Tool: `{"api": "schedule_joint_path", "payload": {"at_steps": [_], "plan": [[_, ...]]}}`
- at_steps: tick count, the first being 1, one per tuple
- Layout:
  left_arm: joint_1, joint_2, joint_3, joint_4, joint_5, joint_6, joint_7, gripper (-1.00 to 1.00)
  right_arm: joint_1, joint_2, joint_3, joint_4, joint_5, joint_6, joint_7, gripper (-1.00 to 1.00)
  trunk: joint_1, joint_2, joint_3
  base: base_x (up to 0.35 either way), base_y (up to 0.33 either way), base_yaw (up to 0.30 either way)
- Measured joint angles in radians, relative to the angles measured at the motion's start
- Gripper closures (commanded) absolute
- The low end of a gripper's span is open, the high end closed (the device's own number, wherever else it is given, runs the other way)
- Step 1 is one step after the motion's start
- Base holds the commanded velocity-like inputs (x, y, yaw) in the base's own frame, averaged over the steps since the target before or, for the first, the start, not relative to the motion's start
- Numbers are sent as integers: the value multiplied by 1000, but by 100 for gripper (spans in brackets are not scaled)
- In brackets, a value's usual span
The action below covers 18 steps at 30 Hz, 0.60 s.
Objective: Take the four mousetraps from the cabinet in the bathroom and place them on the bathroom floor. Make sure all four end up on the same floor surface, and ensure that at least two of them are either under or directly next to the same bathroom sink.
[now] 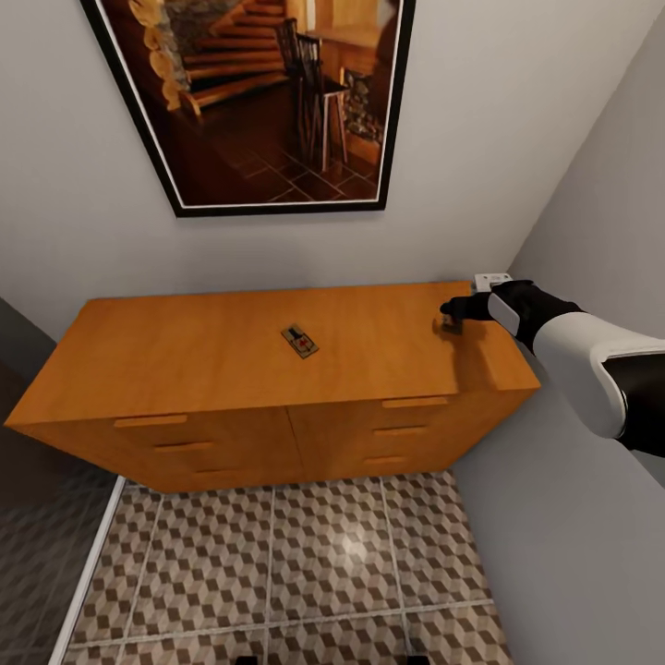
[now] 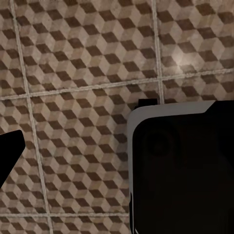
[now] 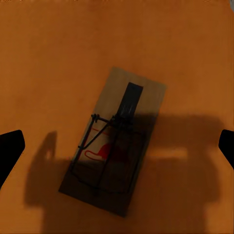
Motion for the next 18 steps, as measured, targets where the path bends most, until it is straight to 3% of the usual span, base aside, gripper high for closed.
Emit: {"api": "schedule_joint_path", "payload": {"at_steps": [18], "plan": [[0, 0, 0, 0, 0, 0, 0, -100, 0, 0, 0, 0, 0, 0, 0, -100, 0, 0, 0, 6, 0, 0]]}}
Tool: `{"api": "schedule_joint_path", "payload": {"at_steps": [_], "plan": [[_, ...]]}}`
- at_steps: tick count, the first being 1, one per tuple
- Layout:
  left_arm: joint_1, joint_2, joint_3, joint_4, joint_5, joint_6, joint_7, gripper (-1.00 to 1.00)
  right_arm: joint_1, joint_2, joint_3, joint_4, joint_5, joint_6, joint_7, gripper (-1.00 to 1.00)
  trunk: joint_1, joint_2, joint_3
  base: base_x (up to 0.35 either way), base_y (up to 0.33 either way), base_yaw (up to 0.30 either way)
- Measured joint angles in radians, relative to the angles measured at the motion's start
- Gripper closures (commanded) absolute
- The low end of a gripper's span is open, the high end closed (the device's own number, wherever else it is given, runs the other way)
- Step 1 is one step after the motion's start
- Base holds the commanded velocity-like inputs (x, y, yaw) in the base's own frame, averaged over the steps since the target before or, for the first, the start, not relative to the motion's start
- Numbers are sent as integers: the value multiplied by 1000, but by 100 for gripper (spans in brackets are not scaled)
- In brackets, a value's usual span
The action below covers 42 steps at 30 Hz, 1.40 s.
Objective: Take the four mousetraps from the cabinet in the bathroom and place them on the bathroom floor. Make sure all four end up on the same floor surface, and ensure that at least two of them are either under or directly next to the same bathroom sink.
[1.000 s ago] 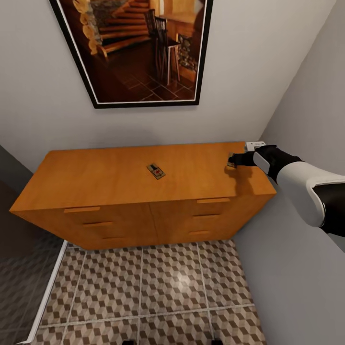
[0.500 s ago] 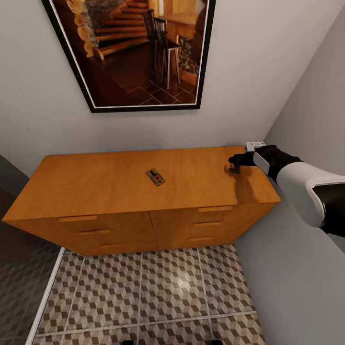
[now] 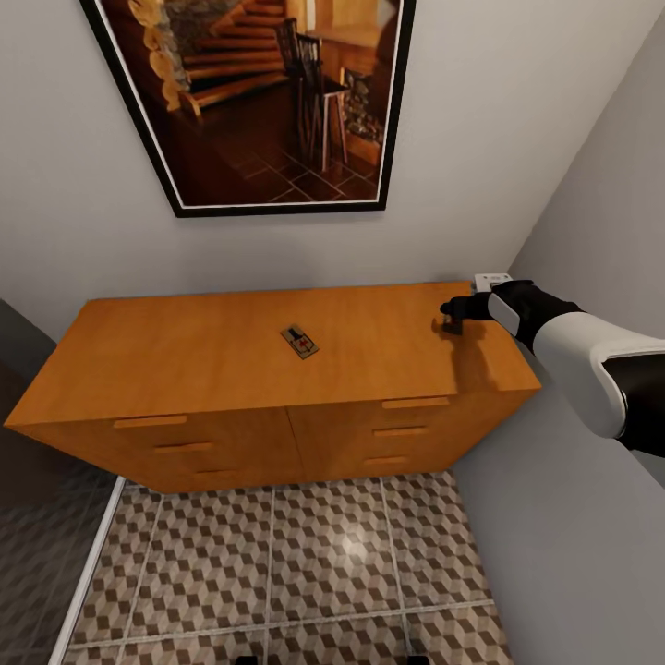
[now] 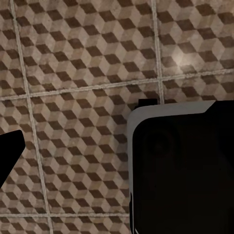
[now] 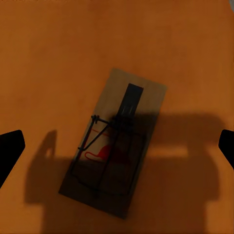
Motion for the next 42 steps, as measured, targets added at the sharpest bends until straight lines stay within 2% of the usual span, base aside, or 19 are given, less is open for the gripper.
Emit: {"api": "schedule_joint_path", "payload": {"at_steps": [11, 42], "plan": [[0, 0, 0, 0, 0, 0, 0, -100, 0, 0, 0, 1, 0, -31, -1, -100, 0, 0, -6, 0, 0, 0], [0, 0, 0, 0, 0, 0, 0, -100, 1, 0, 0, 5, 0, -41, -1, -100, 0, 0, -53, 0, 0, 0]]}}
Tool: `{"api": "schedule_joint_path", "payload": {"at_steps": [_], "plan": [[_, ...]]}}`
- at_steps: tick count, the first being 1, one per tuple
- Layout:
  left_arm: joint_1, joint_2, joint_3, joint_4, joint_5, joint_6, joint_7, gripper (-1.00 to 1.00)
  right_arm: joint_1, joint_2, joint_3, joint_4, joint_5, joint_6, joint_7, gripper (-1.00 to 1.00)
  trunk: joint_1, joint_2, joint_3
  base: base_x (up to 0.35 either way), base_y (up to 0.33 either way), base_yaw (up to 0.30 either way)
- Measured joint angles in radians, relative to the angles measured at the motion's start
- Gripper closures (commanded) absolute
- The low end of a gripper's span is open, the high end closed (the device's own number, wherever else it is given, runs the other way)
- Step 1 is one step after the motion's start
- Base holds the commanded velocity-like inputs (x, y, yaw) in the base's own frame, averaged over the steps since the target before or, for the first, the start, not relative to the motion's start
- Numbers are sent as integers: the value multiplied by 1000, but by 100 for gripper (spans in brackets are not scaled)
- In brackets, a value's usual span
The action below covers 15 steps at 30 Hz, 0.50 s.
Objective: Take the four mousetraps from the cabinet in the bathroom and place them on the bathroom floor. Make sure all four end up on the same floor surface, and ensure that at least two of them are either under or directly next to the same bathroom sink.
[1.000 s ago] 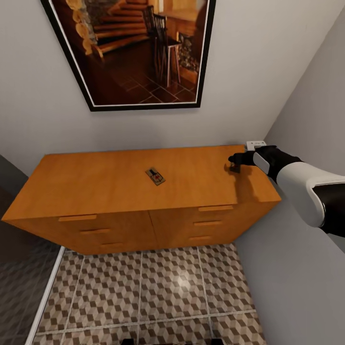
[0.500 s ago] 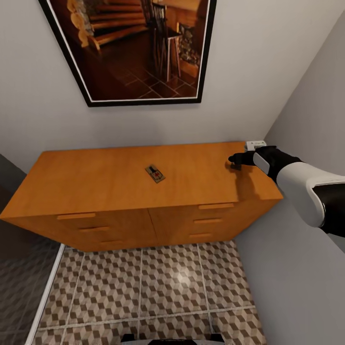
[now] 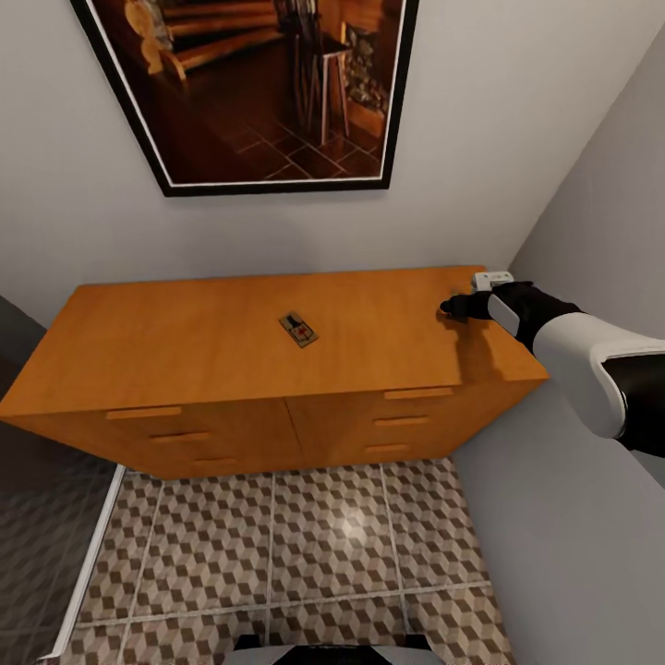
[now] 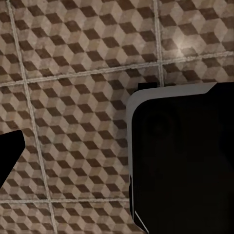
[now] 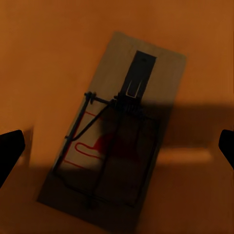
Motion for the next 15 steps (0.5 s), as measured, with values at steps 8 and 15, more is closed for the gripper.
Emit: {"api": "schedule_joint_path", "payload": {"at_steps": [8, 15], "plan": [[0, 0, 0, 0, 0, 0, 0, -100, -1, 0, -15, -4, -3, 0, -1, -100, -1, -1, -12, 0, 0, 0], [0, 0, 0, 0, 0, 0, 0, -100, 0, 0, -10, -31, -4, 1, -1, -100, -1, -1, -23, 0, 0, 0]]}}
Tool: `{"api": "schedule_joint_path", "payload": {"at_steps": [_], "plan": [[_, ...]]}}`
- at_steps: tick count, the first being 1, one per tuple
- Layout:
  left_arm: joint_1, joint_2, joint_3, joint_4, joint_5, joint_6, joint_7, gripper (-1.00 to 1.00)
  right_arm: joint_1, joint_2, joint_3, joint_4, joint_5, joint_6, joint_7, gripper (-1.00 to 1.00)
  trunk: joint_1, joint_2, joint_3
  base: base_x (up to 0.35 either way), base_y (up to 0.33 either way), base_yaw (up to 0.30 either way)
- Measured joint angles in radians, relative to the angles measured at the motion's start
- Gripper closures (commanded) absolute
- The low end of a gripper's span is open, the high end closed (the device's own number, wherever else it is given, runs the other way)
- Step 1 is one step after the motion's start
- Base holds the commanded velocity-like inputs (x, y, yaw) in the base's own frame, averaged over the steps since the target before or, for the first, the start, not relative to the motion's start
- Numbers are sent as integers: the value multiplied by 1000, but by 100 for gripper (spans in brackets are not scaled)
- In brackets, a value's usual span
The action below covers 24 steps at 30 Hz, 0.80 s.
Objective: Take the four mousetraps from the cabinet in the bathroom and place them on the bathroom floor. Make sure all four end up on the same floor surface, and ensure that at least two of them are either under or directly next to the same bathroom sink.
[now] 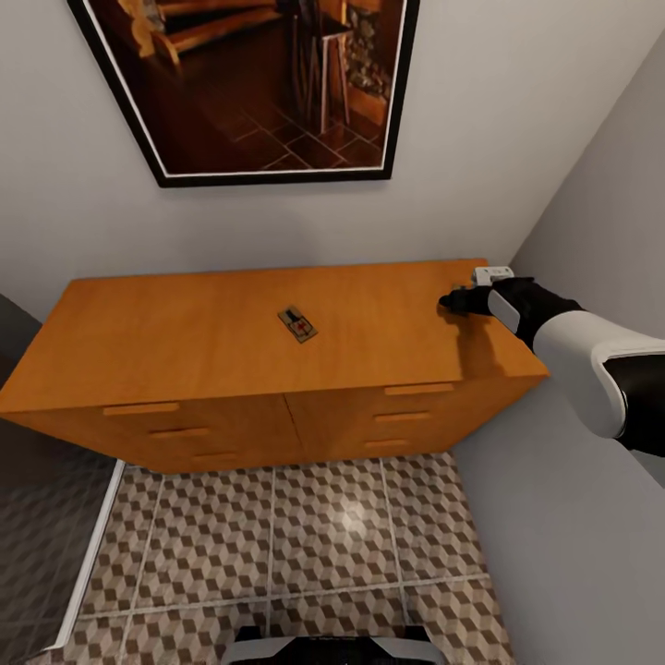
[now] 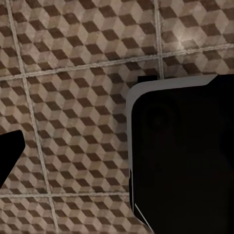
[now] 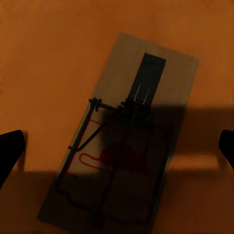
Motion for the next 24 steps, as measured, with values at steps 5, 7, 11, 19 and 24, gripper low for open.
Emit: {"api": "schedule_joint_path", "payload": {"at_steps": [5, 7, 11, 19, 24], "plan": [[0, 0, 0, 0, 0, 0, 0, -100, 1, 0, 0, -12, 2, 0, 0, -100, 0, 0, -4, 0, 0, 0], [0, 0, 0, 0, 0, 0, 0, -100, 1, 0, 1, -14, 2, 0, 0, -100, 0, 0, -5, 0, 0, 0], [0, 0, 0, 0, 0, 0, 0, -100, 1, 0, 2, -16, 4, 0, -1, -100, 0, 0, -5, 0, 0, 0], [0, 0, 0, 0, 0, 0, 0, -100, 1, 0, 2, -16, 4, 0, -1, -100, 0, 0, -5, 0, 0, 0], [0, 0, 0, 0, 0, 0, -1, -100, 1, 0, 0, -16, 2, 0, -2, 100, 0, 0, -5, 0, 0, 0]]}}
